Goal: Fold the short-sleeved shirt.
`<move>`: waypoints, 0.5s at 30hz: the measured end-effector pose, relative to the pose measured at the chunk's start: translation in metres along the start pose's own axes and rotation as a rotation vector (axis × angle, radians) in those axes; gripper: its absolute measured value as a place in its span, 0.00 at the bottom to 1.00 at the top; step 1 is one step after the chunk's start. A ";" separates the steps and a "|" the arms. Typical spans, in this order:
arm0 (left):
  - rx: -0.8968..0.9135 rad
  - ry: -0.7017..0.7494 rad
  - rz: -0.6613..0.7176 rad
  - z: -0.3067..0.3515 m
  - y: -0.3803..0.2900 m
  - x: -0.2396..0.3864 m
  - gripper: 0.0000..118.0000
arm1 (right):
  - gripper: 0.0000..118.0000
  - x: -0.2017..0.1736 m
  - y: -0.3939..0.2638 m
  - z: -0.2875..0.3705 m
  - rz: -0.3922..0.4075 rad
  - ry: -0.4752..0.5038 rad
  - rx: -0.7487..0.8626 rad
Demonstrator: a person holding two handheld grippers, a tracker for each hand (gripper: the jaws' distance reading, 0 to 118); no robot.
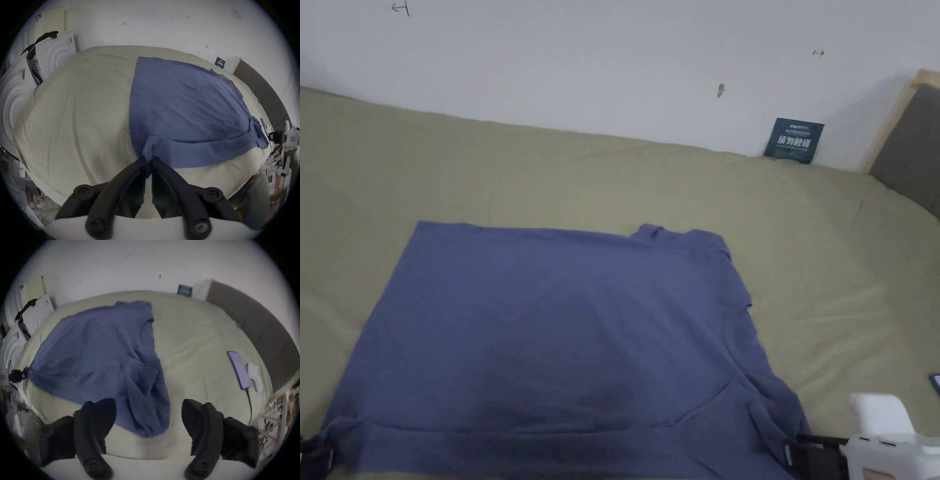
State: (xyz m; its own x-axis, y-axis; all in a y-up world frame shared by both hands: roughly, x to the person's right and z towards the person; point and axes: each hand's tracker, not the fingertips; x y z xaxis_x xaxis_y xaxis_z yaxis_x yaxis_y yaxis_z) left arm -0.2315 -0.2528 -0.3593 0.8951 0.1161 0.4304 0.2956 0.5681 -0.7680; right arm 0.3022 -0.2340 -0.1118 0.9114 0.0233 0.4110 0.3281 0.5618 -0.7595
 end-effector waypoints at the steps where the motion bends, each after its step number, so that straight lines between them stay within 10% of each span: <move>1: 0.006 0.002 0.014 0.000 0.000 -0.001 0.06 | 0.75 0.001 0.002 -0.009 0.043 0.012 0.010; 6: -0.008 -0.007 0.037 -0.001 -0.001 -0.005 0.06 | 0.71 -0.013 -0.005 -0.040 0.261 0.022 -0.049; 10: -0.013 -0.003 0.024 0.000 -0.002 -0.005 0.06 | 0.08 -0.017 -0.011 -0.034 0.166 0.075 0.019; 15: 0.014 -0.017 0.003 0.009 0.002 -0.006 0.06 | 0.07 -0.020 -0.014 -0.010 0.147 0.061 0.059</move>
State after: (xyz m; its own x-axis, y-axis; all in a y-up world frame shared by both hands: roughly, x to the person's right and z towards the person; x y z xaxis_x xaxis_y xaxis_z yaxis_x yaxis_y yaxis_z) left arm -0.2395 -0.2456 -0.3589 0.8901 0.1316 0.4363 0.2882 0.5790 -0.7627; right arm 0.2821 -0.2505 -0.1148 0.9623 0.0596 0.2653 0.1769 0.6039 -0.7772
